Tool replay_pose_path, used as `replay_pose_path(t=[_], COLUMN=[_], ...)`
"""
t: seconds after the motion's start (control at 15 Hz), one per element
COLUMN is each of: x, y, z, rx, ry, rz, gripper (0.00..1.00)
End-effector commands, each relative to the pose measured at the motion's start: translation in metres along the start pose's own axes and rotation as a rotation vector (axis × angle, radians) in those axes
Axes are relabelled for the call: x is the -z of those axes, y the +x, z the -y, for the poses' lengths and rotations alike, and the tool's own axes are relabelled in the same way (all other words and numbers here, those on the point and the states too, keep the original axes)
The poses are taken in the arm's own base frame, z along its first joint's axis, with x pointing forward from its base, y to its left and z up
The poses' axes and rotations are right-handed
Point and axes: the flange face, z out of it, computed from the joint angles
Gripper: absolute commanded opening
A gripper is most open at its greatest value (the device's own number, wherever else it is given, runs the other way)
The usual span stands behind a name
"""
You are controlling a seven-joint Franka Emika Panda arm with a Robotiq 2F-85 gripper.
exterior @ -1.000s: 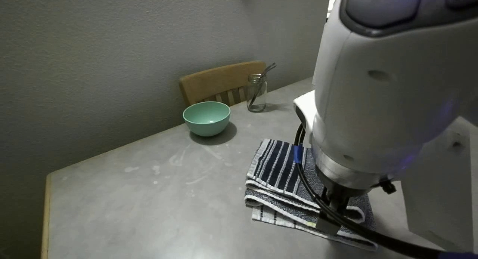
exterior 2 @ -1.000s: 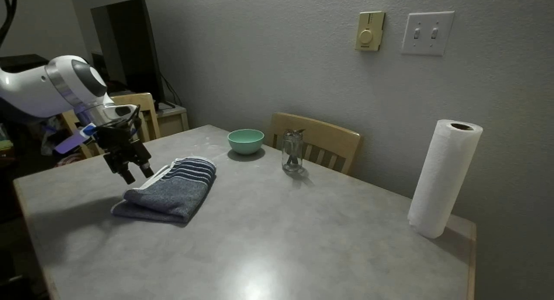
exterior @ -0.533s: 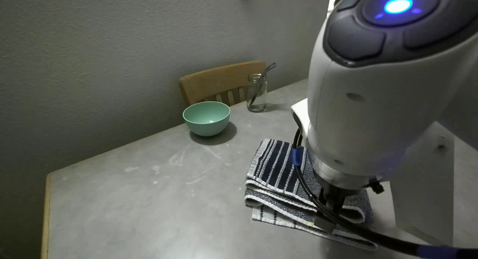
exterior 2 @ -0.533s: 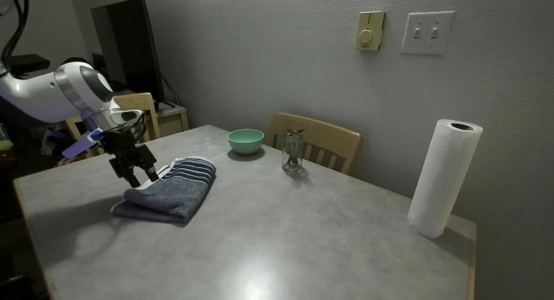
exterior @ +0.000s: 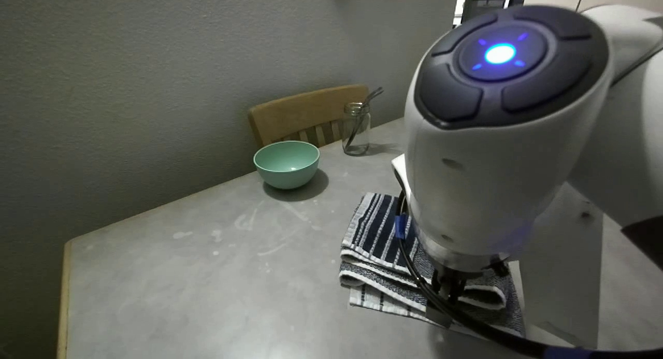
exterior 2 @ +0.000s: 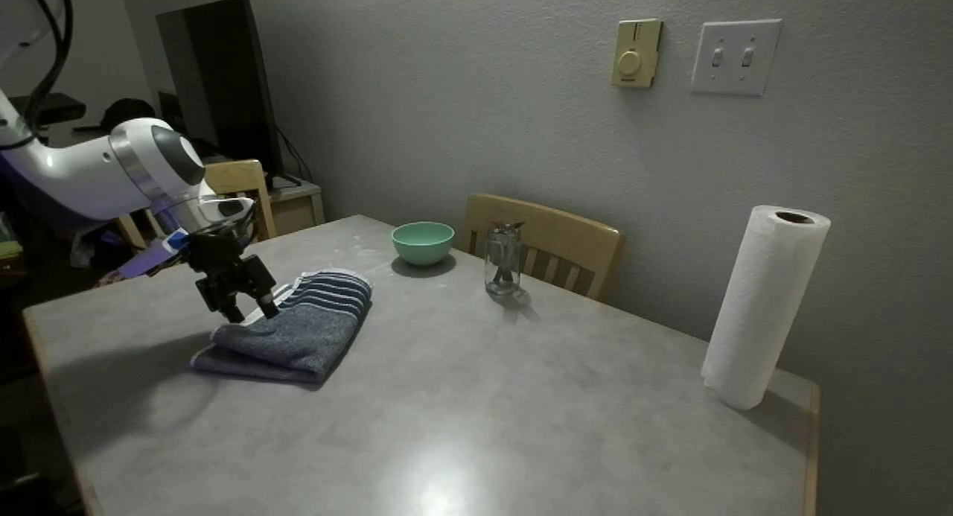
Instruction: Unfold the towel
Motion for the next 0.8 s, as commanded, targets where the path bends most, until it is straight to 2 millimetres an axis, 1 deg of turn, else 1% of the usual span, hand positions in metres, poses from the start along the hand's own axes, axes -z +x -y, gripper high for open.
replay_pose_path(t=[0.0, 0.13, 0.73], x=[-0.0100, -0.0130, -0.0140], y=[0.0062, 0.0064, 0.0045], z=[0.0001, 0.0000, -0.0015], rx=[0.020, 0.020, 0.022], ry=[-0.018, -0.022, -0.032], rz=[0.002, 0.008, 0.016], gripper=[1.00, 1.00, 1.00])
